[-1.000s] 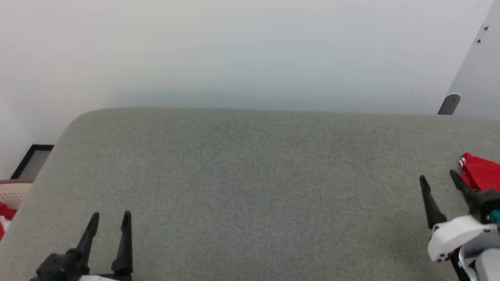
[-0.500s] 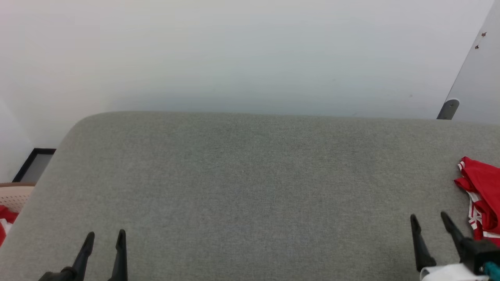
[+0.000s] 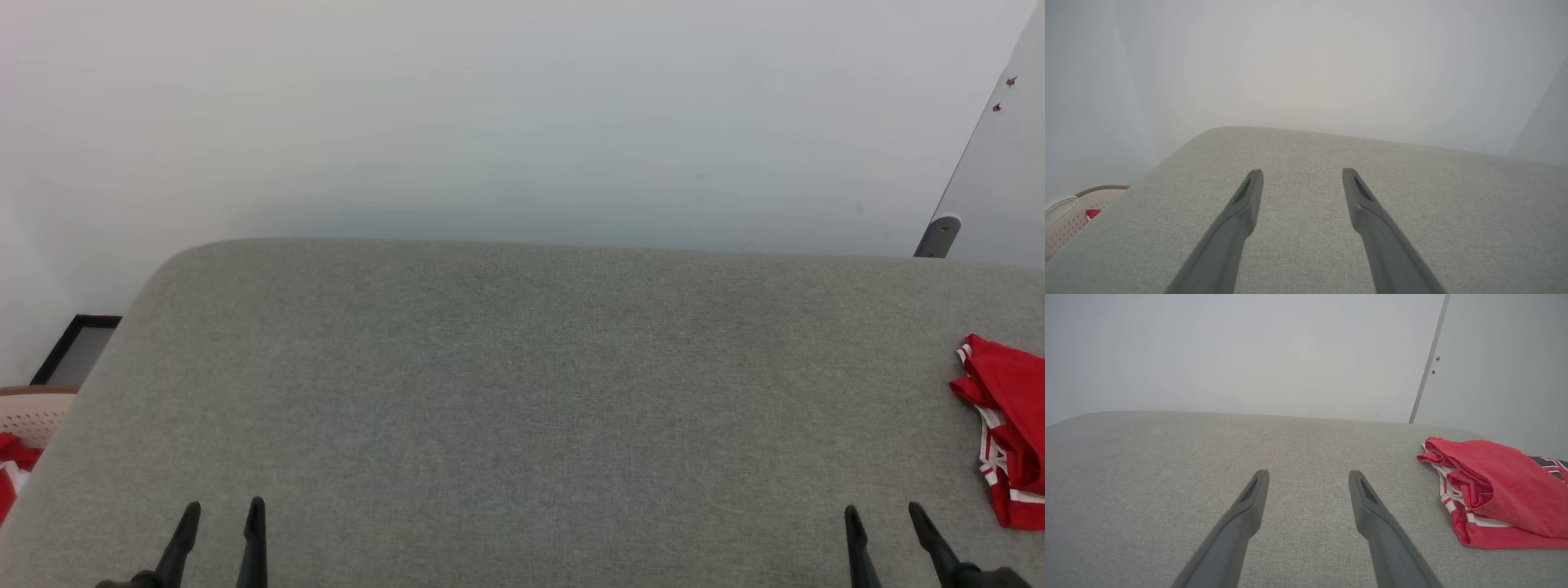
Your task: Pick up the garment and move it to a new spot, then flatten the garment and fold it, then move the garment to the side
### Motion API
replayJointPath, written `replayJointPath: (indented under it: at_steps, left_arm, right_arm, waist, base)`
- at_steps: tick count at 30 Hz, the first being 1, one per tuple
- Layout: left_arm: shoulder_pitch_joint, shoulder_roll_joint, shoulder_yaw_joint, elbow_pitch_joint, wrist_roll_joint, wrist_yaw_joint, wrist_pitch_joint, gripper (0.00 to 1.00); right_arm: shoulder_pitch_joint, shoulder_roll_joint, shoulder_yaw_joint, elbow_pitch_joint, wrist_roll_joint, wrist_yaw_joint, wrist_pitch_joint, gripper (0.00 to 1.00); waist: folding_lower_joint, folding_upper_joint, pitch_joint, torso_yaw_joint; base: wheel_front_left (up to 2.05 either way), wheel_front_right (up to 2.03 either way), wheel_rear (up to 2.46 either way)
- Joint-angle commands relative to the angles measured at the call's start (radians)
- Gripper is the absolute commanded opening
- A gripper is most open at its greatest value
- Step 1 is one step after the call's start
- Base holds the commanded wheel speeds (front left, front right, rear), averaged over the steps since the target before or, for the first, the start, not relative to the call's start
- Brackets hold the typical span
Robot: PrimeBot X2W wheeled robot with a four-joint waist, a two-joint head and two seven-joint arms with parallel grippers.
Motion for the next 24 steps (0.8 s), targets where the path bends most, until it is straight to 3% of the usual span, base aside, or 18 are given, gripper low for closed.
replayJointPath:
  at_steps: [1, 24]
  left_arm:
    - [0.007, 0.000, 0.003, 0.003, -0.006, -0.003, 0.001, 1.00]
    - [0.013, 0.012, -0.013, 0.046, -0.044, -0.003, 0.001, 1.00]
  right_arm:
    - [0.016, 0.005, 0.004, -0.010, -0.007, -0.001, -0.004, 1.00]
    - [0.103, 0.019, 0.029, -0.142, -0.029, -0.001, -0.005, 1.00]
  waist:
    - [0.0000, 0.0000, -0.001, 0.000]
    - [0.0000, 0.0000, -0.006, -0.034]
  base:
    - [0.00, 0.00, 0.00]
    - [0.00, 0.00, 0.00]
